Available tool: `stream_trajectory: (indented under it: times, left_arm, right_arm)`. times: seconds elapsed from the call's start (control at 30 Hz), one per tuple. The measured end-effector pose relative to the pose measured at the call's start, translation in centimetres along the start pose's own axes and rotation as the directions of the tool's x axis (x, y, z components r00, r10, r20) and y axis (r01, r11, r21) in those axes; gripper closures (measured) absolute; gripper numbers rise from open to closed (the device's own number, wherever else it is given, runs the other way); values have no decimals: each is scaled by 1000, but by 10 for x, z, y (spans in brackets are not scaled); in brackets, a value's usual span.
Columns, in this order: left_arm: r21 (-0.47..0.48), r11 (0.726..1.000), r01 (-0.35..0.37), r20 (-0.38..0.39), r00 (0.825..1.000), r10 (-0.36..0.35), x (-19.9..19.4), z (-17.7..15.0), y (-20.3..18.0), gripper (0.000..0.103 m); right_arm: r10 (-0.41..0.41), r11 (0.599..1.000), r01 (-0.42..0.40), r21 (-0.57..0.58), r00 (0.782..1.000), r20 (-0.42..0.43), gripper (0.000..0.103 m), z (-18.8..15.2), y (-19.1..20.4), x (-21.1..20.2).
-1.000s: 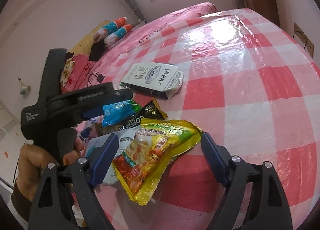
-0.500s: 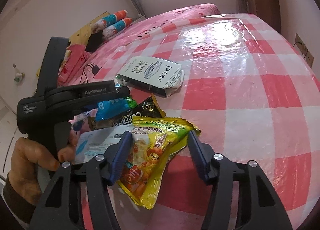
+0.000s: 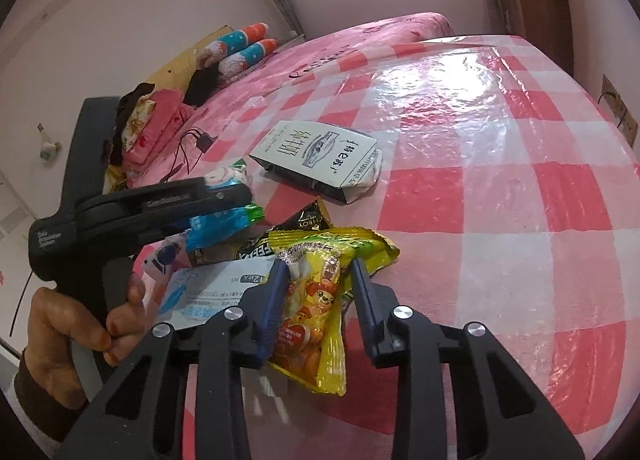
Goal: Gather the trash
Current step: 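Grasp the blue cartoon snack bag with left tool while right grasps yellow chip bag, then carry the blue bag and yellow bag over the pink bucket and release both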
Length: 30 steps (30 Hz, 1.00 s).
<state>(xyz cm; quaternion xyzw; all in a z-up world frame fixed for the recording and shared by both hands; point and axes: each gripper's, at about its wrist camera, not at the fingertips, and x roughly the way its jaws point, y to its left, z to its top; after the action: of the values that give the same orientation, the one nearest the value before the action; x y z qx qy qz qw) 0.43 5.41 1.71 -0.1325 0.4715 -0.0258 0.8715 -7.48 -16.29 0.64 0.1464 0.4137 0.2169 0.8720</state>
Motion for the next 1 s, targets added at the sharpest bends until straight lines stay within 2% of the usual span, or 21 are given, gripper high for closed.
stream_trajectory:
  times: [0.17,0.3,0.7,1.0]
  left_arm:
    - [5,999,39,17,999,-39,-14,-3,2,55]
    - [12,998,67,26,997,-68,-25,-6,4,55]
    - [20,991,132,43,990,-132,-53,-17,25,55]
    - [5,986,169,58,984,-169,-72,-26,52,55]
  right_arm:
    - [26,1000,-26,12,1000,18,82,1,-2,-4]
    - [46,998,-47,32,999,26,85,2,-6,-6]
    - [97,993,-103,65,991,91,88,5,-7,-23]
    - [132,988,-141,64,984,121,88,12,10,-32]
